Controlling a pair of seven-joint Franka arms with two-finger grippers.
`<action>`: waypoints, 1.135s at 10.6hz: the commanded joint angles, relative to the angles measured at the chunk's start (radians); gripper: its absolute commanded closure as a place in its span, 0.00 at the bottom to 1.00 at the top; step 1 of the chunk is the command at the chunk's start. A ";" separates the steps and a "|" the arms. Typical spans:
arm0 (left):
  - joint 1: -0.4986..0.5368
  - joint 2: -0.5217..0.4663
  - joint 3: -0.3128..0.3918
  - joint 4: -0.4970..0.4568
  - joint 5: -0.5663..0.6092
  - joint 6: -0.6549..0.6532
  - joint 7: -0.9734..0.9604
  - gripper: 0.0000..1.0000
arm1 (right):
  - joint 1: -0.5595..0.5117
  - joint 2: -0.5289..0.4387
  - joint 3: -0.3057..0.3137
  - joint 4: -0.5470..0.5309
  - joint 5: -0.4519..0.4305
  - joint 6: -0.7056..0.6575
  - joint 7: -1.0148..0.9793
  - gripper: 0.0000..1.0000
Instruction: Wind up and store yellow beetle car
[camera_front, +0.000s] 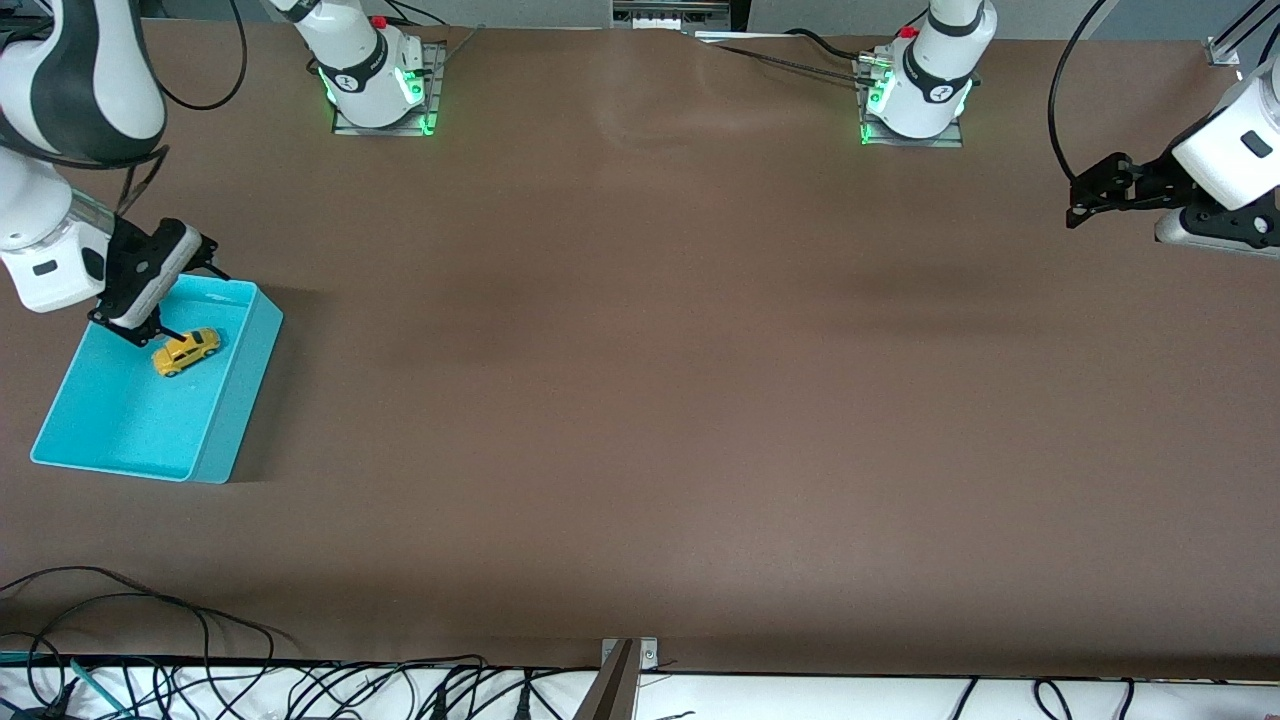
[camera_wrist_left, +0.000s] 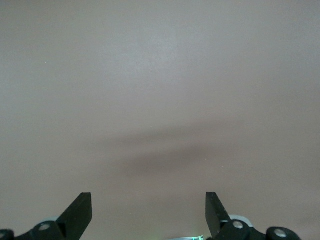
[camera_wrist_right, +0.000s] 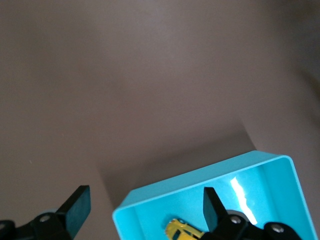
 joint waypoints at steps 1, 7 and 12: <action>0.009 0.008 -0.004 0.026 -0.010 -0.022 0.013 0.00 | 0.033 -0.039 0.004 -0.004 -0.023 -0.026 0.282 0.00; 0.011 0.009 -0.004 0.026 -0.010 -0.022 0.013 0.00 | 0.093 -0.105 0.044 0.051 -0.022 -0.121 0.862 0.00; 0.015 0.009 -0.004 0.026 -0.012 -0.023 0.011 0.00 | 0.130 0.039 0.047 0.355 -0.068 -0.327 1.032 0.00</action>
